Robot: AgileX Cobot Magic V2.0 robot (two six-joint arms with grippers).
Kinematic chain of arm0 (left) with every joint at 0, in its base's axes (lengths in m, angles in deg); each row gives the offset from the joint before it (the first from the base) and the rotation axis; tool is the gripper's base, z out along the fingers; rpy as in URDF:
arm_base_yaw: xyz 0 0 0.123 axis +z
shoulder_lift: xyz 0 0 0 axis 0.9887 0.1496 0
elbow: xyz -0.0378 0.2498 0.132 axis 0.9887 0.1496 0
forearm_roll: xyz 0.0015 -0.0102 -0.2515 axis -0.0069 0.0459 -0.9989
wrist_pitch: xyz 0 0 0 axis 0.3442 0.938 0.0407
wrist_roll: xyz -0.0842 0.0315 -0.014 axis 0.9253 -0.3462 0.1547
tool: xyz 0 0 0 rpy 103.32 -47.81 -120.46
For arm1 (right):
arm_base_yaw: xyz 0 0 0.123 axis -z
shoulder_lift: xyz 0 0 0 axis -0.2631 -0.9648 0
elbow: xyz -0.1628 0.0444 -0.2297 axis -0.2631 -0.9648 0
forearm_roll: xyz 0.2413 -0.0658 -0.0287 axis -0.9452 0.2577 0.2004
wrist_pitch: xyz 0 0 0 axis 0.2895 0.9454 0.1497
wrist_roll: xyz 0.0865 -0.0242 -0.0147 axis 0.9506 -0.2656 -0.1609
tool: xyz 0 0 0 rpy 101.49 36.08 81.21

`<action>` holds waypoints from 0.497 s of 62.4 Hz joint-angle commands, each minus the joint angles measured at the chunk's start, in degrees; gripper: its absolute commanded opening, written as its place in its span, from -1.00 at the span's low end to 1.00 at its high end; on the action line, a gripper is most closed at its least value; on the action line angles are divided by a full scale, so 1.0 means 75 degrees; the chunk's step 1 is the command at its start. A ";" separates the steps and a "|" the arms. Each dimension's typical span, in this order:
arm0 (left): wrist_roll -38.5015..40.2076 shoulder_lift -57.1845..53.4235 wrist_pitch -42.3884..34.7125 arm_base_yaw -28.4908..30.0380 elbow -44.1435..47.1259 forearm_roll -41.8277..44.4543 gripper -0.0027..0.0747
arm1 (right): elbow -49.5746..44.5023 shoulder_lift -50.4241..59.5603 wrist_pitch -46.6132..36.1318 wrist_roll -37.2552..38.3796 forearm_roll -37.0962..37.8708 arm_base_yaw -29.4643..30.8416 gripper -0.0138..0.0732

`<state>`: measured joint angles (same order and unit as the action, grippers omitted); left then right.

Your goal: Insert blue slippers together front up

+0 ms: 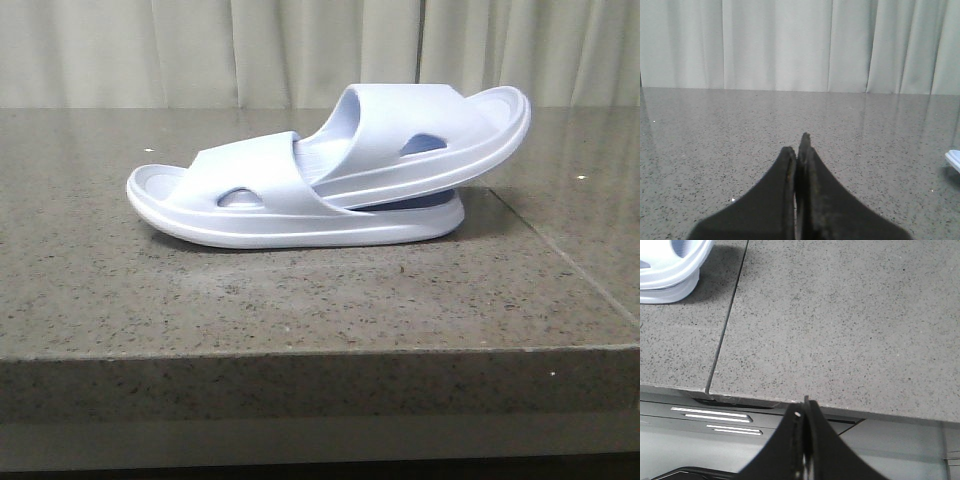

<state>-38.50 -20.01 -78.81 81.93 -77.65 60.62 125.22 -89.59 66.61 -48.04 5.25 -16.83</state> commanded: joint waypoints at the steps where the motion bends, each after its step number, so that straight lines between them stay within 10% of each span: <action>1: -0.0074 -0.0147 -0.0646 -0.0144 0.0052 0.0009 -0.98 | 0.0160 -0.0045 -0.0505 0.0003 0.0009 -0.0023 -0.84; 31: -0.0074 -0.0132 -0.0631 -0.0289 0.0052 -0.0025 -0.98 | 0.0160 -0.0045 -0.0505 0.0003 0.0009 -0.0023 -0.84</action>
<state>-39.06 -20.01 -79.02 80.10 -77.65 60.62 125.22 -89.59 66.61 -48.04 5.25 -16.83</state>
